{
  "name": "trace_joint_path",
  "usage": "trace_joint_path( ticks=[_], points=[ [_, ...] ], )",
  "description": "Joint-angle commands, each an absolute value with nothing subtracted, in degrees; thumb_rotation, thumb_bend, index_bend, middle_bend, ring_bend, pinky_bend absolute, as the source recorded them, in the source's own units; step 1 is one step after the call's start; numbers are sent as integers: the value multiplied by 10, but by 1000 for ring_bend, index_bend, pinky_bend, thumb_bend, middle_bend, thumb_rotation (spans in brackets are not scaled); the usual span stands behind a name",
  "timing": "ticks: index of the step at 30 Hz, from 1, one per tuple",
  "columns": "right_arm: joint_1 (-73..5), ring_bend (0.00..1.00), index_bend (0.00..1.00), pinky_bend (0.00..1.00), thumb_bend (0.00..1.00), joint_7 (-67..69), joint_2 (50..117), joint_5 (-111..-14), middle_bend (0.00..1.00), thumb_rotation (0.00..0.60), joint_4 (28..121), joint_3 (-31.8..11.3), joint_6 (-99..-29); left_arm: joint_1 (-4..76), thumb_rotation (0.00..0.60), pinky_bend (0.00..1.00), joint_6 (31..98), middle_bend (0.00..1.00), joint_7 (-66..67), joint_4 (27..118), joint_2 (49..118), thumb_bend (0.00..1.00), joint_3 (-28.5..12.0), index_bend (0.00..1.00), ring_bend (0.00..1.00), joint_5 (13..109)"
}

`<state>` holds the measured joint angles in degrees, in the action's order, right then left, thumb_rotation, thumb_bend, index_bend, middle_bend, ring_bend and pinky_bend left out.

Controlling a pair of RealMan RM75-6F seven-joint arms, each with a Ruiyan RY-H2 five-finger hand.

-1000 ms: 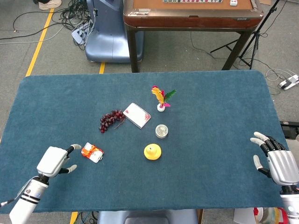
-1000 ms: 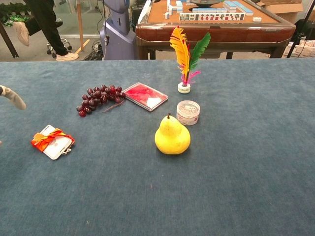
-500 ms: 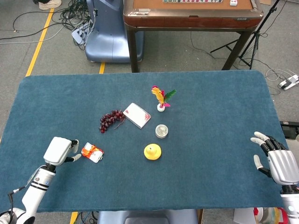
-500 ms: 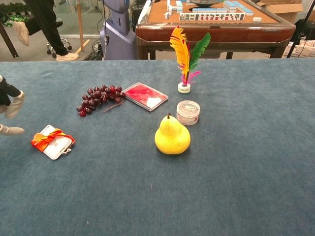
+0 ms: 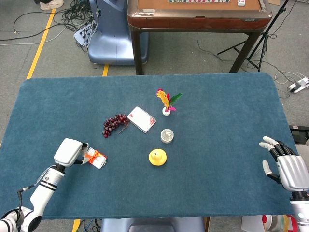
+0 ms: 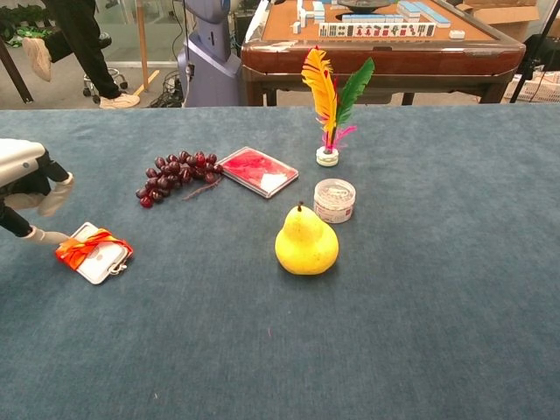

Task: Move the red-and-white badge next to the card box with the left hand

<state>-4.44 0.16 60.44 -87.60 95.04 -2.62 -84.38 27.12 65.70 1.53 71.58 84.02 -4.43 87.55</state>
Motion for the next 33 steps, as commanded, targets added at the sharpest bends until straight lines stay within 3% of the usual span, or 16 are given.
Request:
trace_joint_path(
  ticks=[1, 33],
  points=[
    [-44, 155, 275, 355, 474, 2, 604, -876, 201, 600, 951, -26, -843, 273, 600, 1000, 653, 1000, 18, 721, 837, 0, -40, 780, 995, 873],
    [-46, 156, 275, 355, 474, 4, 604, -872, 201, 600, 948, -27, -838, 290, 600, 1000, 625, 1000, 45, 709, 860, 0, -40, 771, 995, 829]
  ],
)
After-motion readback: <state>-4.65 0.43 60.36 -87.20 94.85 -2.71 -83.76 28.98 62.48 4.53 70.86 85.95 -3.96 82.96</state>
